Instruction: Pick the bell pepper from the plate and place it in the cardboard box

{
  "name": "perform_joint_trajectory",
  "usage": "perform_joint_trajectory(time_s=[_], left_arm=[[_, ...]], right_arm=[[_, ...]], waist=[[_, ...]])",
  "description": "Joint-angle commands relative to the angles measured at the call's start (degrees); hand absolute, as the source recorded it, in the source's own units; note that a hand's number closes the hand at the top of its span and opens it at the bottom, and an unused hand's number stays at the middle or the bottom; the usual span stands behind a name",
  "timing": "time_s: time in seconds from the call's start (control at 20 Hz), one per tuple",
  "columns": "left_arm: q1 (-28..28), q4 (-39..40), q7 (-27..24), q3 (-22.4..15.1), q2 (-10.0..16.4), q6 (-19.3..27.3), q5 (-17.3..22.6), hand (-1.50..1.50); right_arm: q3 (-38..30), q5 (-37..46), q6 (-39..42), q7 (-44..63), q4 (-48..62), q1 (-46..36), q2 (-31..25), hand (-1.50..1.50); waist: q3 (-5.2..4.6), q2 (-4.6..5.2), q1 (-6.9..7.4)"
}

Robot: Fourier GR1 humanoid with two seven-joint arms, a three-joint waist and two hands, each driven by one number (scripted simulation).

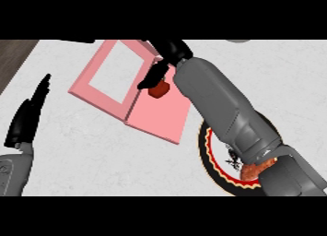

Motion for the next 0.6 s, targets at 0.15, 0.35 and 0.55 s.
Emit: perform_joint_trajectory(time_s=[0.15, 0.35, 0.55], left_arm=[[0.99, 0.66, -1.07, 0.04, -0.63, 1.01, -0.51, 0.00], [0.25, -0.61, 0.92, 1.59, 1.20, 0.03, 0.40, 0.00], [5.82, -2.18, -1.42, 1.23, -0.86, 1.90, -0.02, 0.00]], right_arm=[[-2.64, -9.12, -5.30, -6.70, -2.10, 1.94, 0.00, -1.50], [-8.82, -13.36, -4.71, -7.61, 1.07, -1.64, 0.00, -1.50], [-12.18, -14.69, -0.77, -13.91, 3.57, 0.00, -1.52, -1.50]], waist=[[0.03, -0.17, -0.86], [0.09, -0.38, -2.44], [0.10, -0.67, -3.91]])
